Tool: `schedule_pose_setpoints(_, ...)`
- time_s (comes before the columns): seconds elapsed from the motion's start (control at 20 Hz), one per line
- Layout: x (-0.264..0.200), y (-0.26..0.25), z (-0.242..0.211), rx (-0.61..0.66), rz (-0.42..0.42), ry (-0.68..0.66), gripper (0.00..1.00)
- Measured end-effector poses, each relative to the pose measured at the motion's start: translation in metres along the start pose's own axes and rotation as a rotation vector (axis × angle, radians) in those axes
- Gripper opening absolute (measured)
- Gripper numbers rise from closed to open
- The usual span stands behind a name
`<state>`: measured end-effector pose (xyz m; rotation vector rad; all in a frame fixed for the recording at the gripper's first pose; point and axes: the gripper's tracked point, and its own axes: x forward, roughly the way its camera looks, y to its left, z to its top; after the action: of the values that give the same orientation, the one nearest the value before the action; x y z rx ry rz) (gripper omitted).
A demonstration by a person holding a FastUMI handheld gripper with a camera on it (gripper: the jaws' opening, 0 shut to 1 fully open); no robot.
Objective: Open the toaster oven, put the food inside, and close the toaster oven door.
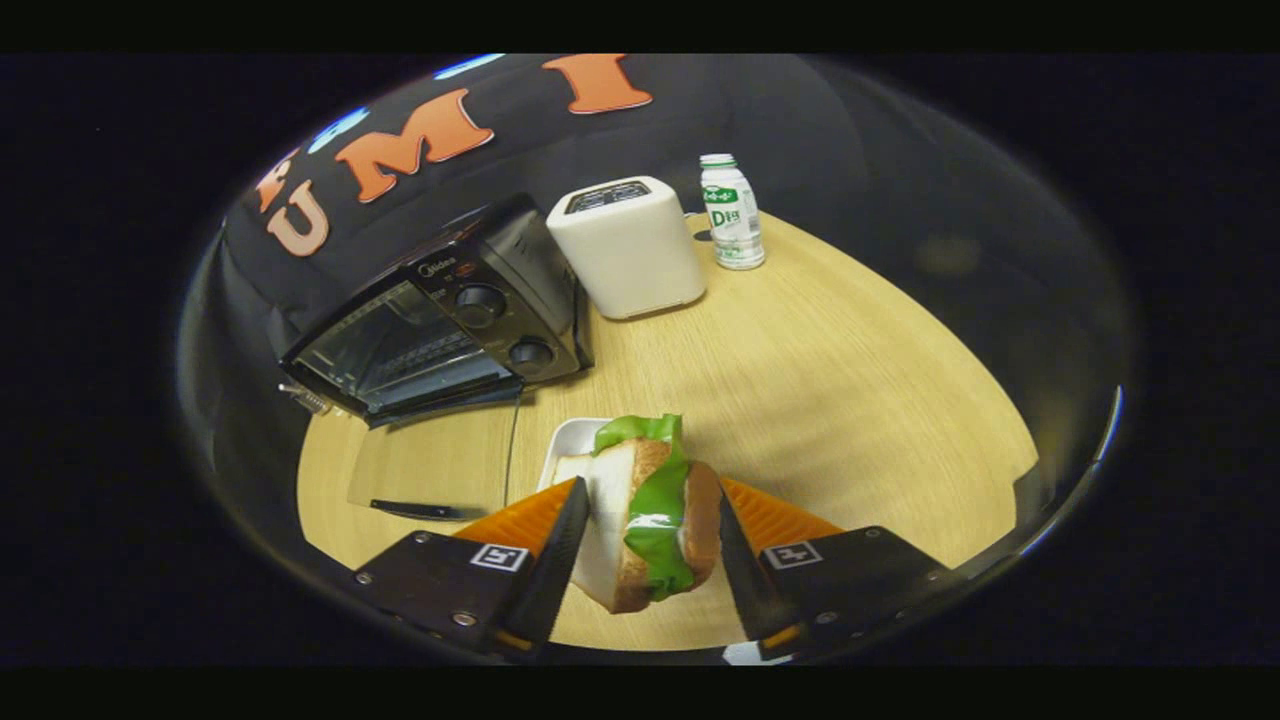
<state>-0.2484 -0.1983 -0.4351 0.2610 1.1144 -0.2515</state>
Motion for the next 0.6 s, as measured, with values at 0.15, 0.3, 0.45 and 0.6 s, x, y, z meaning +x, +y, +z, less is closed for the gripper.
schedule_pose_setpoints(0.15,-0.005,0.007,0.006,0.091,0.051,0.016,0.53)
schedule_pose_setpoints(0.3,-0.010,0.013,0.009,0.161,0.102,0.036,0.35)
schedule_pose_setpoints(0.45,-0.021,0.016,0.021,0.170,0.125,0.012,0.32)
schedule_pose_setpoints(0.6,-0.037,0.031,0.042,0.233,0.190,-0.035,0.31)
